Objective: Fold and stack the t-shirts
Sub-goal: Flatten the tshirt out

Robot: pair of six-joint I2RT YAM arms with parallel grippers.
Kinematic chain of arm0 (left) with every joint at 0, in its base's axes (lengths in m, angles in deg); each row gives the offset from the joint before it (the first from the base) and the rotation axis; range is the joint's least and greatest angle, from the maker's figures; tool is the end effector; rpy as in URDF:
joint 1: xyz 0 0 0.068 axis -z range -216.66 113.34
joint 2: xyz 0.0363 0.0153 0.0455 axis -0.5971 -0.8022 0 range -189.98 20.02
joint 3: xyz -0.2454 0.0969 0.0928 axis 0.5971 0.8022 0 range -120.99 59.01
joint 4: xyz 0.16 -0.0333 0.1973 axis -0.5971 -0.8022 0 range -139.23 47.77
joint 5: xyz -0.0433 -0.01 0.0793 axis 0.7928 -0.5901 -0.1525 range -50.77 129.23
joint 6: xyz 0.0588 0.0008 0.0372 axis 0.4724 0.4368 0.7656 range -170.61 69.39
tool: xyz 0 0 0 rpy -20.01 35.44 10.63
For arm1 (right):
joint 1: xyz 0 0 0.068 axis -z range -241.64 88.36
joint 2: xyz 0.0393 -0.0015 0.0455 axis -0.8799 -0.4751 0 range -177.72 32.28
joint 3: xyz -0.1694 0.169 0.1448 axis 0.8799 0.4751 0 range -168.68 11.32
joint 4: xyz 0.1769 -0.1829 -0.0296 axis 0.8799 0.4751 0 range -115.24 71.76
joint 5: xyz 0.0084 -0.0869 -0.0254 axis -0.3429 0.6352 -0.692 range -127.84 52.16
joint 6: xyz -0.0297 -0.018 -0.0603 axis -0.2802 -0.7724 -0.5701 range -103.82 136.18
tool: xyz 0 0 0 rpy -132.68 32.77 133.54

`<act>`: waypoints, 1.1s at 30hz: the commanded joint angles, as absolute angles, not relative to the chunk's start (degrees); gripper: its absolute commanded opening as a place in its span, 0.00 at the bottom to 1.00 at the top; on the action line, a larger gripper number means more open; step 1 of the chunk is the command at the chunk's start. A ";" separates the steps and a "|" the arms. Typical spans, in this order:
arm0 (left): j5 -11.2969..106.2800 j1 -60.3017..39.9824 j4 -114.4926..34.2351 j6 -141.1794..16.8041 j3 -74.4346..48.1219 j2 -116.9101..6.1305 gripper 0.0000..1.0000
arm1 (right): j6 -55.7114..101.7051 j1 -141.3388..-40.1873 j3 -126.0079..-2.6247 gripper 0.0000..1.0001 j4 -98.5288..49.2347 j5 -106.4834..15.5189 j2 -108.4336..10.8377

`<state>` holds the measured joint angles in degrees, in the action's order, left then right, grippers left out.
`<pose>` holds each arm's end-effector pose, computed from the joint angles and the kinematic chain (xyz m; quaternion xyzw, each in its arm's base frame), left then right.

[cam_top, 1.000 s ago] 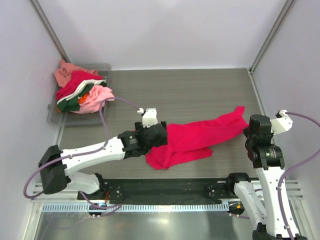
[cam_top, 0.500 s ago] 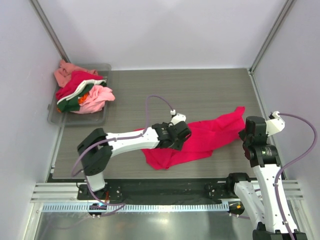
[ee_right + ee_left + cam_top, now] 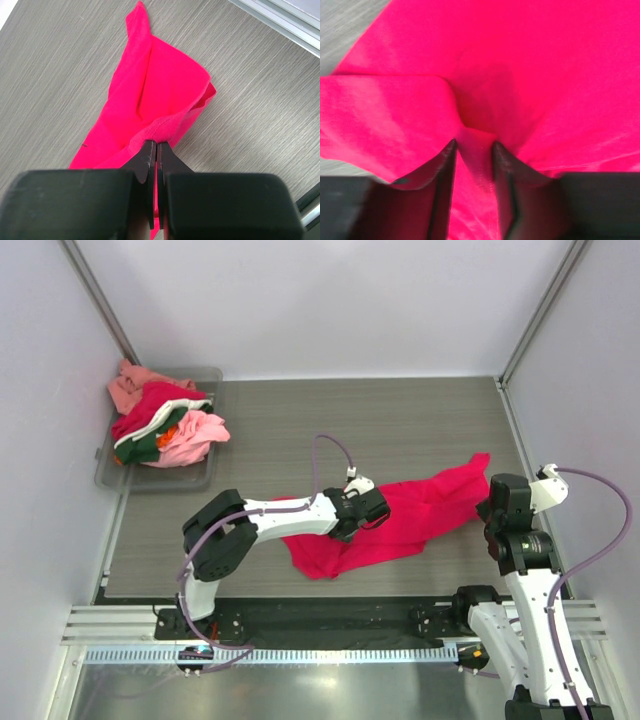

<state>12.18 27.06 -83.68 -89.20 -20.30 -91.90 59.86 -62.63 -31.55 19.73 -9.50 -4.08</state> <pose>0.1955 -0.3378 0.1670 0.1778 0.9469 0.0402 0.2650 0.1301 -0.0246 0.2840 0.4169 0.7745 -0.0438 0.4737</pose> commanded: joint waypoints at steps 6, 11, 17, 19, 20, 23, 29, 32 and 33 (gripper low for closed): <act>7.77 24.34 -83.54 -91.30 -14.66 -81.69 0.19 | 59.07 -62.43 -30.87 0.01 16.33 -9.89 -4.80; 10.48 20.13 -78.45 -91.92 -8.59 -71.32 0.07 | 58.98 -62.43 -30.69 0.01 15.45 -10.59 -6.12; 14.00 8.54 -74.41 -93.76 -0.67 -57.99 0.00 | 57.85 -62.34 -30.34 0.01 10.37 -16.03 -9.80; 16.71 1.34 -71.51 -94.29 1.26 -53.75 0.00 | 55.39 -62.34 -31.56 0.01 7.47 -20.94 -16.36; 19.34 -1.13 -70.37 -94.46 2.23 -50.42 0.00 | 54.69 -62.34 -34.88 0.01 5.80 -26.01 -19.11; 21.04 -10.10 -68.52 -95.61 0.14 -47.58 0.00 | 52.13 -62.34 -45.40 0.01 4.64 -33.24 -30.59; 30.16 -26.53 -74.30 -95.43 -19.17 -54.76 0.00 | 52.04 -60.86 -69.77 0.01 7.44 -42.92 -44.87; 32.29 -31.38 -82.38 -94.21 -37.53 -58.73 0.00 | 52.74 -60.58 -84.71 0.01 11.30 -47.94 -48.48; 32.11 -31.91 -85.79 -92.20 -41.84 -59.26 0.00 | 52.83 -60.49 -90.58 0.01 12.28 -48.04 -48.75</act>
